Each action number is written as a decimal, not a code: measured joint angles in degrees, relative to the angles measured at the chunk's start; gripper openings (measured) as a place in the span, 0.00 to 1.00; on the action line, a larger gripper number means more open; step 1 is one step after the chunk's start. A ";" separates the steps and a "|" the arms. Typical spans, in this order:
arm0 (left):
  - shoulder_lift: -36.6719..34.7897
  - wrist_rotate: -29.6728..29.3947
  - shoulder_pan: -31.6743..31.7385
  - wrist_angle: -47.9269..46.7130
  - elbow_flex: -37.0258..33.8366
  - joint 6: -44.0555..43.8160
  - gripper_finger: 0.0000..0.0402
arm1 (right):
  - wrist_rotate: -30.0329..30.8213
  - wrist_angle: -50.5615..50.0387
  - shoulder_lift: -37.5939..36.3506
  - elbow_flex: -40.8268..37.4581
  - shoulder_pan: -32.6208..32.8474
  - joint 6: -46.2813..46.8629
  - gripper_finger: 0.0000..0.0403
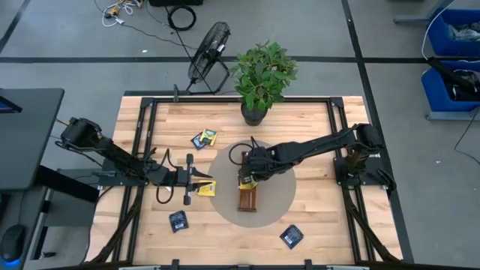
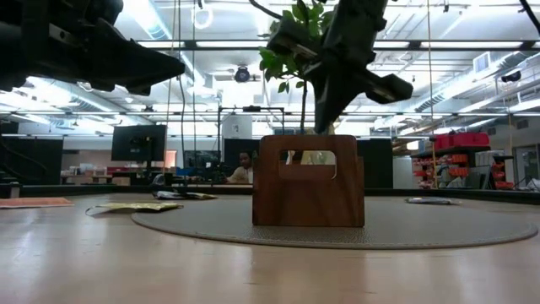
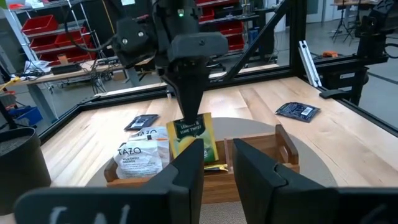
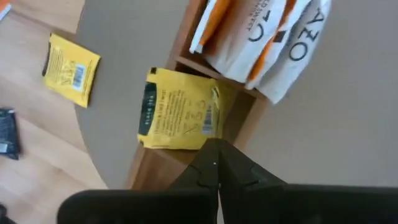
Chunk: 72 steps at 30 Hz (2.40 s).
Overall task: Pick & Place Tea
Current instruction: Put the yellow tea bag into the middle compartment of the middle section wooden organizer
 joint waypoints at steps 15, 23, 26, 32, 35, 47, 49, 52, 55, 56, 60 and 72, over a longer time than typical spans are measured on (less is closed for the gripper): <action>0.02 0.02 -0.01 0.02 0.01 -0.09 0.22 | 0.00 8.46 -0.02 -2.08 -0.95 0.77 0.00; 0.02 0.02 -0.01 0.02 0.02 -0.15 0.22 | -0.43 13.78 0.17 -2.08 -0.96 -2.05 0.03; 0.02 0.02 -0.01 0.02 0.02 -0.25 0.22 | -0.61 15.83 0.77 -2.08 -0.96 -3.28 0.05; 0.04 0.03 0.02 -0.08 0.00 -1.07 0.22 | -1.74 14.81 2.42 -2.10 -0.80 -3.98 0.07; 0.04 0.04 0.02 -0.11 -0.07 -1.08 0.22 | -1.69 13.70 2.40 -2.10 -0.67 -3.59 0.09; 0.04 0.02 0.02 0.00 -0.09 -1.27 0.22 | -3.14 16.22 2.38 -2.10 -0.87 -6.34 0.33; 0.04 0.02 0.01 -0.02 -0.09 -1.53 0.22 | -3.14 16.56 2.35 -2.10 -1.07 -7.50 0.39; 0.04 0.02 0.01 -0.03 -0.09 -1.55 0.22 | -0.67 16.75 1.96 -2.10 -0.63 -12.22 0.46; 0.04 0.02 0.02 -0.11 -0.11 -1.59 0.22 | 5.58 16.64 1.66 -2.08 1.21 -16.68 0.50; 0.04 0.02 0.01 -0.23 -0.10 -1.70 0.22 | 7.78 16.78 1.58 -2.08 2.11 -17.62 0.51; 0.04 0.02 0.02 -0.49 -0.11 -1.99 0.22 | 14.58 16.53 1.27 -2.05 5.40 -20.83 0.51; 0.04 0.02 0.02 -0.51 -0.15 -3.04 0.22 | 40.65 17.90 -0.95 -2.05 18.32 -31.49 0.51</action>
